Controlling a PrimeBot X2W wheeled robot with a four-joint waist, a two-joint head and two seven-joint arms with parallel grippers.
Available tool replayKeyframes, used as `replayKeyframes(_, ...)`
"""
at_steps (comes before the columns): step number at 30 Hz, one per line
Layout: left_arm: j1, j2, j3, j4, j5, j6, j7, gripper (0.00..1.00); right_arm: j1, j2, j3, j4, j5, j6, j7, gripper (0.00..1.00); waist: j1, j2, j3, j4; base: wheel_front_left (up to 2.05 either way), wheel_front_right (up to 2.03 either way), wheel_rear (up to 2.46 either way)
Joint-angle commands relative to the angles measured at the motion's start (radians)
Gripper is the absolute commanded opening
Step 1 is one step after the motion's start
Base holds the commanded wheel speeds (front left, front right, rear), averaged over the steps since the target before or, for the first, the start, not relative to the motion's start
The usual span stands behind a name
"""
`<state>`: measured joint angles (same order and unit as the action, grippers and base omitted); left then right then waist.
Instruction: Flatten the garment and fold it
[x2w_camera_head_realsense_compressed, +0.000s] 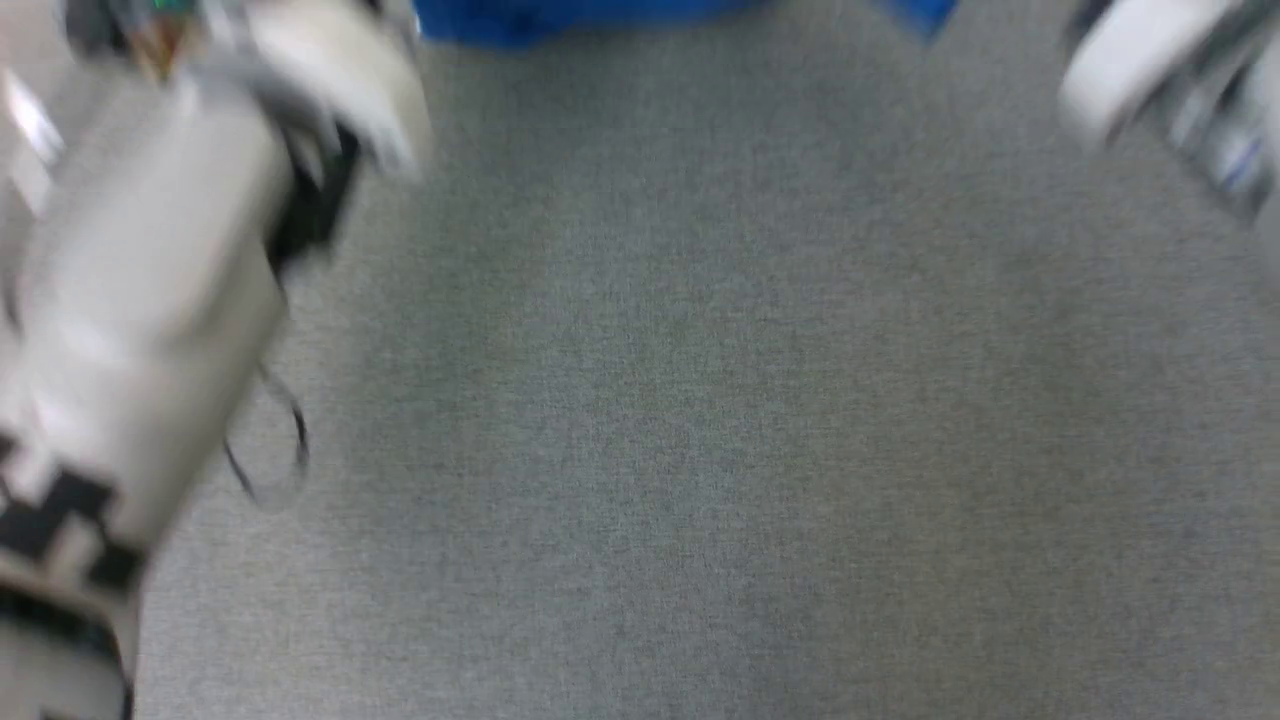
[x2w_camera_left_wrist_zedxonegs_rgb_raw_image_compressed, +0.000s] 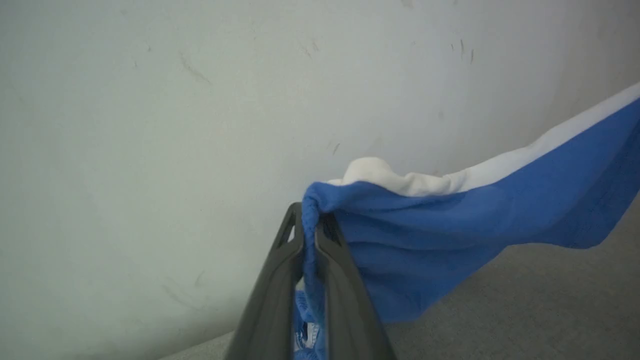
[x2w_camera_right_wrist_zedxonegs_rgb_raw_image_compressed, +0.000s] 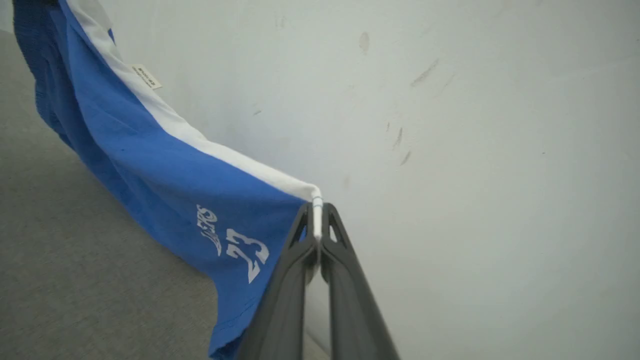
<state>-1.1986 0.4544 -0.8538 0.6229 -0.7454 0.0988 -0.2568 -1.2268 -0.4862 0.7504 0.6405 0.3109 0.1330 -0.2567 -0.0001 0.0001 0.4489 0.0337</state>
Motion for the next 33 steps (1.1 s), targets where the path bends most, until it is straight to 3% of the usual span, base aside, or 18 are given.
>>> replayKeyframes(1, 0.074, 0.014, 0.015, -0.03, 0.012, 0.016, -0.005, 0.0, 0.063, -0.008, 0.002, -0.035, 0.008, -0.002, -0.004, 0.0, 0.0001, -0.0001, -0.087, -0.006, 0.0, 0.0, 0.0)
replayKeyframes(10, 0.623, 0.096, 0.077, -0.283, 0.074, 0.114, -0.005, 0.0, 0.58, -0.127, 0.022, -0.29, 0.037, -0.002, -0.005, 0.0, 0.0001, -0.0001, -0.289, -0.029, 0.0, 0.0, 0.0)
replayKeyframes(14, 0.83, 0.135, 0.099, -0.375, 0.07, 0.156, -0.005, 0.0, 0.8, -0.163, -0.014, -0.382, 0.059, -0.002, 0.021, 0.0, 0.0001, -0.0001, -0.354, -0.035, 0.0, 0.0, 0.0)
replayKeyframes(23, 1.145, 0.214, 0.094, -0.538, 0.056, 0.272, -0.002, 0.0, 1.22, -0.153, -0.153, -0.614, 0.027, -0.002, 0.134, 0.0, 0.0001, -0.0001, -0.406, -0.018, 0.0, 0.0, 0.0)
replayKeyframes(27, 1.18, 0.226, 0.101, -0.587, 0.048, 0.297, -0.002, 0.0, 1.276, -0.135, -0.223, -0.682, -0.012, -0.002, 0.166, 0.0, 0.0001, -0.0001, -0.403, -0.003, 0.0, 0.0, 0.0)
replayKeyframes(33, 1.057, 0.218, 0.108, -0.613, 0.086, 0.282, 0.018, 0.0, 1.133, -0.119, -0.261, -0.705, -0.056, -0.002, 0.188, 0.0, 0.0001, -0.0001, -0.381, 0.028, 0.0, 0.0, 0.0)
